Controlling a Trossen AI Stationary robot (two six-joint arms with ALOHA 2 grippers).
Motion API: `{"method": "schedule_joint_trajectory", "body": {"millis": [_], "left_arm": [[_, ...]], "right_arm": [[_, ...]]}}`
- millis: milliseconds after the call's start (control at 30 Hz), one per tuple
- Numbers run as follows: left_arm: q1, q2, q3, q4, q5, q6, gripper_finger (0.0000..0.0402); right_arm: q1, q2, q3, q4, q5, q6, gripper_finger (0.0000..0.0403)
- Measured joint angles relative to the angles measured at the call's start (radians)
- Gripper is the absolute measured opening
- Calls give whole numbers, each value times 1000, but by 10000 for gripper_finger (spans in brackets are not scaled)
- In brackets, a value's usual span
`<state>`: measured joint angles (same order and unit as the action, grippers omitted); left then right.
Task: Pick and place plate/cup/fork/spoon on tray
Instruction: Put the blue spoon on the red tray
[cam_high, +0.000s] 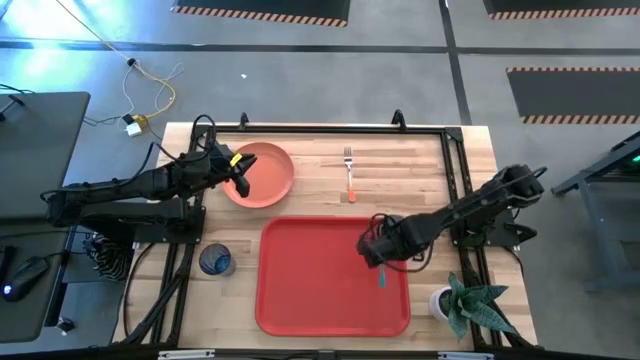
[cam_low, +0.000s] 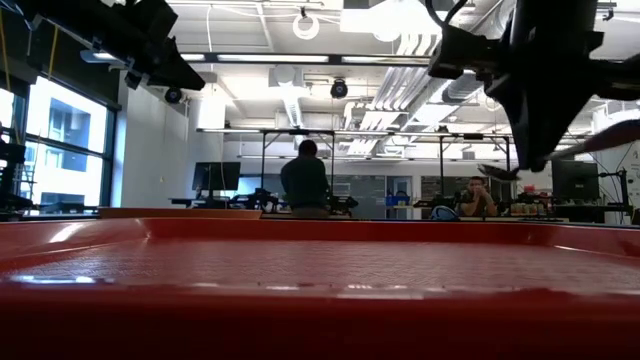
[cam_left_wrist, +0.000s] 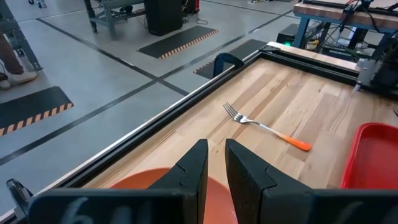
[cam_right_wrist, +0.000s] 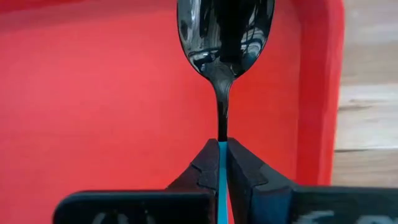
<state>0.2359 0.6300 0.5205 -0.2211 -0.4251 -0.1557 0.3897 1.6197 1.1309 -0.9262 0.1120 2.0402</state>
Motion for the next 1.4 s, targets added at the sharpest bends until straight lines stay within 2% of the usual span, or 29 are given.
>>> {"method": "schedule_joint_trajectory", "body": {"millis": [600, 867, 1067, 1400], "left_arm": [[0, 0, 0, 0, 0, 1, 47], [0, 0, 0, 0, 0, 1, 47], [0, 0, 0, 0, 0, 1, 47], [0, 0, 0, 1, 0, 1, 47]], "right_arm": [[50, 168, 0, 72, -53, 6, 0], [50, 186, -1, 73, -54, 14, 0], [50, 197, -1, 78, -105, 16, 0], [49, 200, -1, 78, -106, 3, 0]]}}
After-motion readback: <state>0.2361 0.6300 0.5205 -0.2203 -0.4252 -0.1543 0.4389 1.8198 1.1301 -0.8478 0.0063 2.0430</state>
